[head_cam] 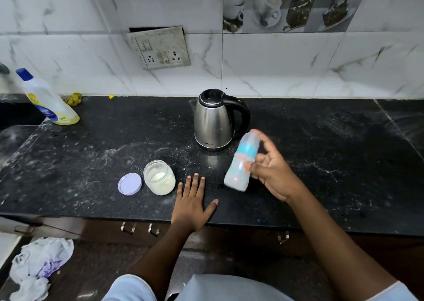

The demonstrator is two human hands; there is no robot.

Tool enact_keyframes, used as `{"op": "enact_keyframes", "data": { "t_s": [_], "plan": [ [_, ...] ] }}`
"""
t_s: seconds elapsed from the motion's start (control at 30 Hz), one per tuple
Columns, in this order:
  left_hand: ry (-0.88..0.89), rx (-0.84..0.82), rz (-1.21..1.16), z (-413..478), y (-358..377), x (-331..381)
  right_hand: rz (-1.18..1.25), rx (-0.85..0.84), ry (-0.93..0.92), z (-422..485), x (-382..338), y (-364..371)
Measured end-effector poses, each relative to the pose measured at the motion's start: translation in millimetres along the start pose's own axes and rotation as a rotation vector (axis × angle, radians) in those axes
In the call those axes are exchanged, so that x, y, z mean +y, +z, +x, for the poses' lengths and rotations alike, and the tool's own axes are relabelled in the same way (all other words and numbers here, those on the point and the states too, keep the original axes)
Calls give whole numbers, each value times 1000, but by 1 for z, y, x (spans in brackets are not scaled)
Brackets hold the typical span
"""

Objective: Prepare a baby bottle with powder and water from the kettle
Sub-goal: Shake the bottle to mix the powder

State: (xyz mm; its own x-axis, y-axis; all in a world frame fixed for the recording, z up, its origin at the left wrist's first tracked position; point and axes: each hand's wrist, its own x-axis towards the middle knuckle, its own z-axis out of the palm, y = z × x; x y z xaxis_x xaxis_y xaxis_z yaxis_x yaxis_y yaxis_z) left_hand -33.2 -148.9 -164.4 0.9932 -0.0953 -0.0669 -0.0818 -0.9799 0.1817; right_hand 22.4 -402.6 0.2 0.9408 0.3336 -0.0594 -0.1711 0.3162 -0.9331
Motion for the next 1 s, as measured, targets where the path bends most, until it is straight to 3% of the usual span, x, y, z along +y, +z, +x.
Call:
{"op": "enact_keyframes", "data": {
  "t_s": [0.07,0.17,0.3,0.4,0.43,0.53,0.67,0.77,0.8,0.9,0.93,1.0],
  "plan": [
    [3,-6,-3,-2,1,-1,-37,-56,4,-2,1,1],
    [-2,-14,8,0,-1,-1,96,162,-72,2,-2,-4],
    [-5,-27,13,-3,1,-2,-94,-110,17,-2,-4,-5],
    [-10,-21,11,0,-1,-2,71,127,-48,1,-8,-12],
    [-9,-23,14,1,-1,-1,53,117,-45,2,-10,-12],
    [-8,-34,21,-1,1,-1,-123,-153,34,-2,-7,-10],
    [-4,-11,-7,0,0,-2,96,142,-58,3,-4,-14],
    [-7,-19,3,-2,2,-2,-105,-104,31,1,0,-9],
    [-6,-18,8,-3,3,-2,-108,-114,32,0,1,-9],
    [-5,0,-2,0,1,-3,103,159,-52,3,2,-9],
    [-2,2,-4,1,0,-2,107,175,-56,4,4,-8],
    [0,5,-15,0,1,0,-5,23,28,0,8,-4]
  ]
}}
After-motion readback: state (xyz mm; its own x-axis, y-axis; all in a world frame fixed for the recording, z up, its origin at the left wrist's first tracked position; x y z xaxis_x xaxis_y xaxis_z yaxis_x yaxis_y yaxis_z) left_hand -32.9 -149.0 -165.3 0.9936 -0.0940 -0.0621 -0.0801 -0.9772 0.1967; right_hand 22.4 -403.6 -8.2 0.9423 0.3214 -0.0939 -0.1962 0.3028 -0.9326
